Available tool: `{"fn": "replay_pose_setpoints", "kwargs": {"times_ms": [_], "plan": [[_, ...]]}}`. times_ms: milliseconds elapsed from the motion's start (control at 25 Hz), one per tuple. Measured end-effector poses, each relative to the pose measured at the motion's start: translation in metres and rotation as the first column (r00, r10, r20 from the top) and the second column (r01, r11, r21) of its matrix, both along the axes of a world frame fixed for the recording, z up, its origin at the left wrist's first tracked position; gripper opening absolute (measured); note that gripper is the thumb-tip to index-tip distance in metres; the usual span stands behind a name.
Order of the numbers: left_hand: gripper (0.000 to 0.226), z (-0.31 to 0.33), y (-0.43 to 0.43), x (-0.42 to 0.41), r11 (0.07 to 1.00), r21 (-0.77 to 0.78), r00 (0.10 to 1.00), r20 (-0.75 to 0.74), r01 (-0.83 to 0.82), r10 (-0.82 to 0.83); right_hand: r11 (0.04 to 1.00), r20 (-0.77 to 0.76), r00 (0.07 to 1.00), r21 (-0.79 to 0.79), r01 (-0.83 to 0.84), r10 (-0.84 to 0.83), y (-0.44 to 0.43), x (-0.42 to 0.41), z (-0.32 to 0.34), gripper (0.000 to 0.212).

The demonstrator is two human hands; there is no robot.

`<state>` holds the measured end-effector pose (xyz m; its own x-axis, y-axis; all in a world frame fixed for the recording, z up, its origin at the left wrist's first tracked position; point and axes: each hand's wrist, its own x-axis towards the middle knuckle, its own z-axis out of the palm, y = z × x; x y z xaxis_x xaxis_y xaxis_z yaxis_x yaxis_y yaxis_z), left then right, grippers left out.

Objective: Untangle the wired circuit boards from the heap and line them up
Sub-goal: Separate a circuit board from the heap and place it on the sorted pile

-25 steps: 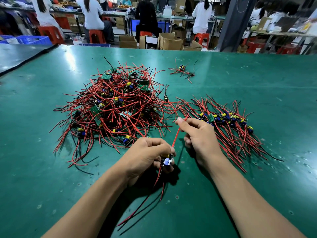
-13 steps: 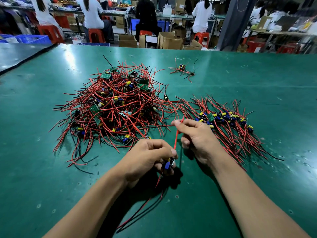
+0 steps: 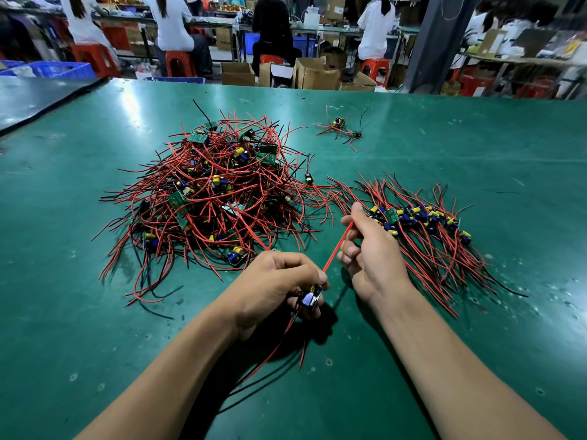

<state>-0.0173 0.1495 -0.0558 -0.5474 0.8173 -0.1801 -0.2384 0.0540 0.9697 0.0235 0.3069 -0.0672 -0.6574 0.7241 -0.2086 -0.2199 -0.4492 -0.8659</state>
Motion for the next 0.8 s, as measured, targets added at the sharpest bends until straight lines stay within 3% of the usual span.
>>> {"fn": "replay_pose_setpoints", "kwargs": {"times_ms": [160, 280, 400, 440, 520, 600, 640, 720, 800], "plan": [[0.016, -0.003, 0.002, 0.001, 0.999, -0.015, 0.999, -0.011, -0.038, 0.037, 0.997, 0.084, 0.996, 0.067, -0.047, 0.041, 0.009, 0.004, 0.004, 0.050], [0.051, -0.004, 0.008, -0.001, 0.991, 0.006, 0.983, 0.133, -0.131, 0.129, 0.988, 0.151, 0.983, 0.100, -0.117, 0.101, 0.015, 0.008, 0.006, 0.061], [0.072, -0.004, 0.010, -0.005, 0.991, 0.010, 0.962, 0.243, -0.130, 0.124, 0.959, 0.201, 0.963, 0.184, -0.214, 0.177, 0.015, 0.012, 0.010, 0.053], [0.075, -0.004, 0.010, -0.005, 0.992, 0.023, 0.961, 0.255, -0.120, 0.110, 0.923, 0.232, 0.945, 0.258, -0.287, 0.229, 0.014, 0.014, 0.011, 0.048], [0.075, -0.005, 0.009, -0.005, 0.994, 0.061, 0.965, 0.250, -0.093, 0.075, 0.761, 0.309, 0.867, 0.421, -0.493, 0.391, 0.012, 0.018, 0.012, 0.039], [0.069, -0.006, 0.009, -0.005, 0.994, 0.083, 0.975, 0.215, -0.073, 0.053, 0.603, 0.348, 0.744, 0.437, -0.667, 0.571, 0.009, 0.022, 0.009, 0.046], [0.067, -0.007, 0.009, -0.005, 0.994, 0.079, 0.978, 0.203, -0.073, 0.056, 0.567, 0.361, 0.701, 0.416, -0.711, 0.615, 0.010, 0.023, 0.008, 0.052], [0.062, -0.008, 0.008, -0.005, 0.994, 0.068, 0.981, 0.180, -0.082, 0.069, 0.592, 0.364, 0.700, 0.373, -0.714, 0.614, 0.014, 0.025, 0.007, 0.051], [0.057, -0.008, 0.008, -0.004, 0.992, 0.065, 0.983, 0.161, -0.104, 0.093, 0.691, 0.324, 0.764, 0.329, -0.644, 0.558, 0.022, 0.026, 0.008, 0.037]]}}
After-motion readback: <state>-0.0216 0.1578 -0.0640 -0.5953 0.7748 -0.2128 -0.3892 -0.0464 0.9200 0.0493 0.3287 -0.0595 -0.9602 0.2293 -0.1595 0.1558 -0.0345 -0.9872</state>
